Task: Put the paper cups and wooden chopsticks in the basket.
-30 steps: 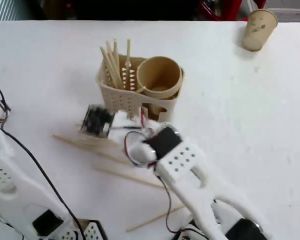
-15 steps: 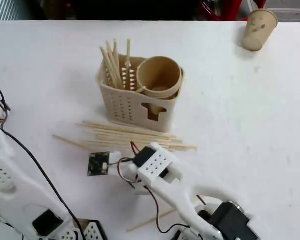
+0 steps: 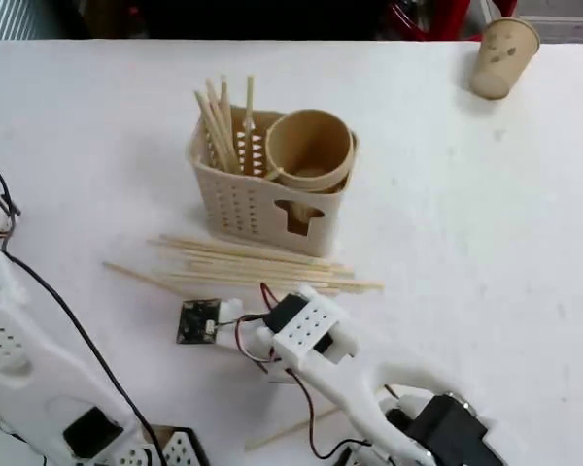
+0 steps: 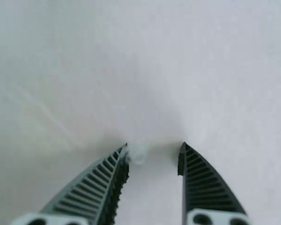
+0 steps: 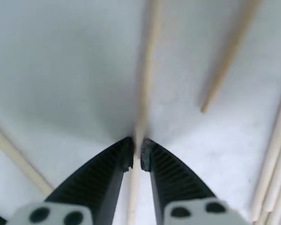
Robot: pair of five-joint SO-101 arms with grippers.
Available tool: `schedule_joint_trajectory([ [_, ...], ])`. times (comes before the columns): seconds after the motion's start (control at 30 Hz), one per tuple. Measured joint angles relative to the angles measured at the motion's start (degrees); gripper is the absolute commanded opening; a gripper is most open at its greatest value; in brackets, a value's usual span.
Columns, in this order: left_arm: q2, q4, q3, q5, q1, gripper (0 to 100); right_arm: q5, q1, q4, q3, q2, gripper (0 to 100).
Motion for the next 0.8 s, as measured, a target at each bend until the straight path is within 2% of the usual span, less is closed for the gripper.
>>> schedule_joint_trajectory([
  [0.27,0.0,0.0,0.0,0.0,0.0,18,-6.5,-0.1,1.9,-2.4,-9.8,1.6],
  [0.53,0.0,0.0,0.0,0.0,0.0,18,-10.6,-0.2,3.9,-15.1,-24.4,1.6],
  [0.67,0.0,0.0,0.0,0.0,0.1,18,-10.8,-0.2,-4.1,-22.2,-25.8,1.7],
  [0.8,0.0,0.0,0.0,0.0,0.1,18,-10.8,-0.2,-19.2,-23.3,-25.8,1.8],
])
